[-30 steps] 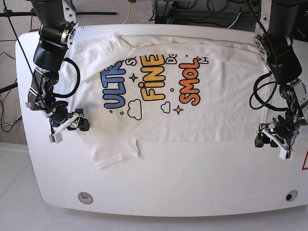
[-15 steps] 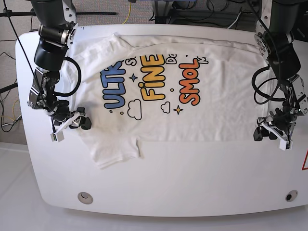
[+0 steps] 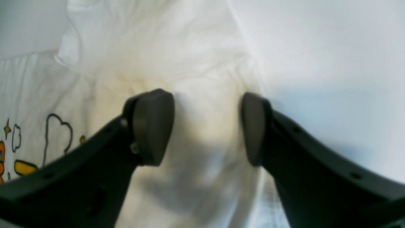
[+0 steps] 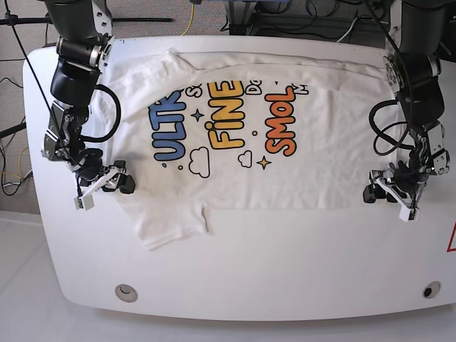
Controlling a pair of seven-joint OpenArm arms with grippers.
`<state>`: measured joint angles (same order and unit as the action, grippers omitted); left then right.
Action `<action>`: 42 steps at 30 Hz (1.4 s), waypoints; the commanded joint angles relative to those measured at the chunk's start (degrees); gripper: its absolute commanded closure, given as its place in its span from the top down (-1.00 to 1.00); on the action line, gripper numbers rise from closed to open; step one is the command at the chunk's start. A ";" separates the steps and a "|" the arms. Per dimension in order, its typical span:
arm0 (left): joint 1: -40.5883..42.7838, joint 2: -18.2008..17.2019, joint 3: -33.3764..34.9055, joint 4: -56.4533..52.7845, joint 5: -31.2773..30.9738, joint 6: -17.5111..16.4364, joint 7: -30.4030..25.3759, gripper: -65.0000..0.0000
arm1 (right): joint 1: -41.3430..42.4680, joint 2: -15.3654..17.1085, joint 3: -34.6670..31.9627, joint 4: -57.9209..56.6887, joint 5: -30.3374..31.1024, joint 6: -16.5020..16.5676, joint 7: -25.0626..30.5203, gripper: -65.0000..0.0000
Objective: Fold the T-shirt properly
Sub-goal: 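Lower both open grippers onto the shirt's side edges near the hem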
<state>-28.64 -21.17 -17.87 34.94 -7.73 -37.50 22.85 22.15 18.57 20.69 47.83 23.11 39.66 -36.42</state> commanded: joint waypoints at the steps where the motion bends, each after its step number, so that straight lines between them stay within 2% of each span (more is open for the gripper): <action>1: -2.27 -1.03 -0.62 0.65 -0.63 0.13 -1.28 0.34 | 1.32 0.74 0.30 0.88 0.18 0.34 -0.21 0.11; 16: -2.41 -1.23 -4.02 -0.82 -1.38 0.32 -1.70 0.33 | 1.11 1.01 -0.32 0.56 -0.58 0.34 -0.73 0.10; 42: -2.49 -1.16 -1.37 -0.14 -0.42 0.46 -2.16 0.35 | 0.49 0.79 -0.70 0.41 -0.59 0.34 -0.84 0.11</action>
<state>-29.26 -21.34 -19.11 33.80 -7.66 -36.64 22.00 21.82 18.70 20.14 47.88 22.74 39.68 -36.40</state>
